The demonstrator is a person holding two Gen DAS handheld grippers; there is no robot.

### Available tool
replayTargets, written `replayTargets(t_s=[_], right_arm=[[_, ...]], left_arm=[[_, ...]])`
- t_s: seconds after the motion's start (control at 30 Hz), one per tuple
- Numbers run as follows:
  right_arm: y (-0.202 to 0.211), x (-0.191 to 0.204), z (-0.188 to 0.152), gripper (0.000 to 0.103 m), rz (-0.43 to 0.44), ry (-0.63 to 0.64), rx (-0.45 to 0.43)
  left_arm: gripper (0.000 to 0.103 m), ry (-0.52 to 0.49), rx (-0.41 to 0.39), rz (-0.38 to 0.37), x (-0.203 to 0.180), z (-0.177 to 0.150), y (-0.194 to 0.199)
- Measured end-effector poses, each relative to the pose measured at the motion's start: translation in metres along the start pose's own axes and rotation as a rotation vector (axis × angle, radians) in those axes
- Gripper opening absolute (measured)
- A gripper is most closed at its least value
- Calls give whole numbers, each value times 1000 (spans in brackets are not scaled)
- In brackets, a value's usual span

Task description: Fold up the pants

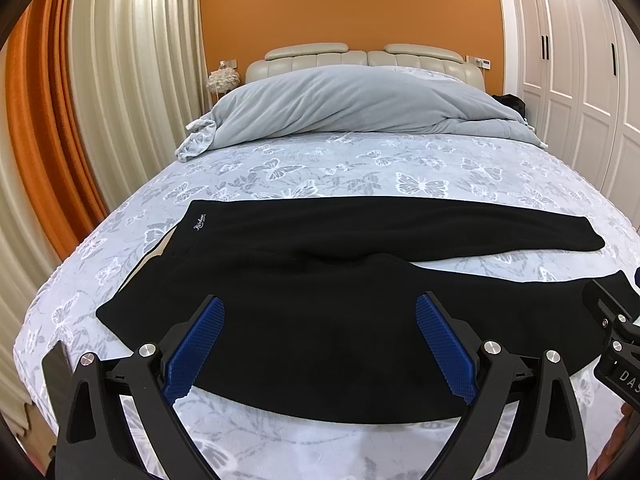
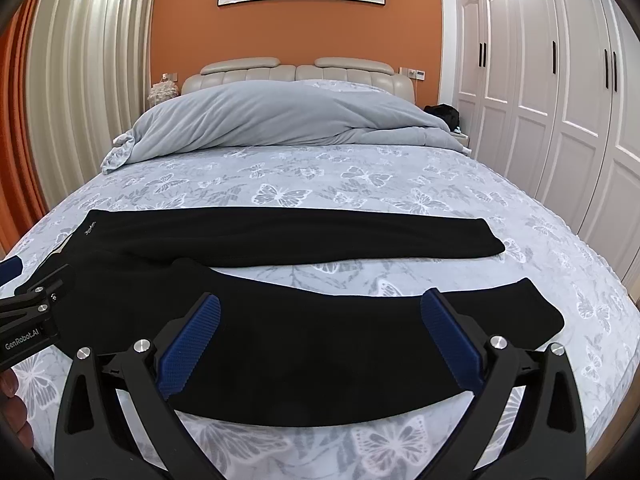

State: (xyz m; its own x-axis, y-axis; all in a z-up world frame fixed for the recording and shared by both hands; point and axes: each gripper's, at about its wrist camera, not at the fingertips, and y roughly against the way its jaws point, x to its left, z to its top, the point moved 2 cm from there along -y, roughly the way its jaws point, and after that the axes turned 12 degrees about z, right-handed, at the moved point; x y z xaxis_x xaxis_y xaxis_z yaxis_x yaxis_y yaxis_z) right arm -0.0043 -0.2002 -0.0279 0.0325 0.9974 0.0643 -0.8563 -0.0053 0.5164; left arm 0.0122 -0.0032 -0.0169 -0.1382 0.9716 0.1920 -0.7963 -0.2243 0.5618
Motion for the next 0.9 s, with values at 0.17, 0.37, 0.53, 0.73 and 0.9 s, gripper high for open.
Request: replayTargets(t_s=[0.17, 0.37, 0.53, 0.73, 0.9], right_arm=[[-6, -5, -1, 98, 13, -20, 23], [-17, -17, 0, 98, 29, -45, 69], [-23, -51, 28, 98, 84, 35, 122], [-70, -175, 75, 98, 89, -16, 211], [-141, -286, 85, 98, -40, -183, 283]], left_arm=[[94, -6, 13, -1, 0, 0, -6], [96, -4, 41, -14, -3, 0, -15], [96, 39, 76, -124, 31, 31, -44], [96, 47, 134, 17, 100, 92, -142], [96, 121, 291, 128, 151, 122, -263]])
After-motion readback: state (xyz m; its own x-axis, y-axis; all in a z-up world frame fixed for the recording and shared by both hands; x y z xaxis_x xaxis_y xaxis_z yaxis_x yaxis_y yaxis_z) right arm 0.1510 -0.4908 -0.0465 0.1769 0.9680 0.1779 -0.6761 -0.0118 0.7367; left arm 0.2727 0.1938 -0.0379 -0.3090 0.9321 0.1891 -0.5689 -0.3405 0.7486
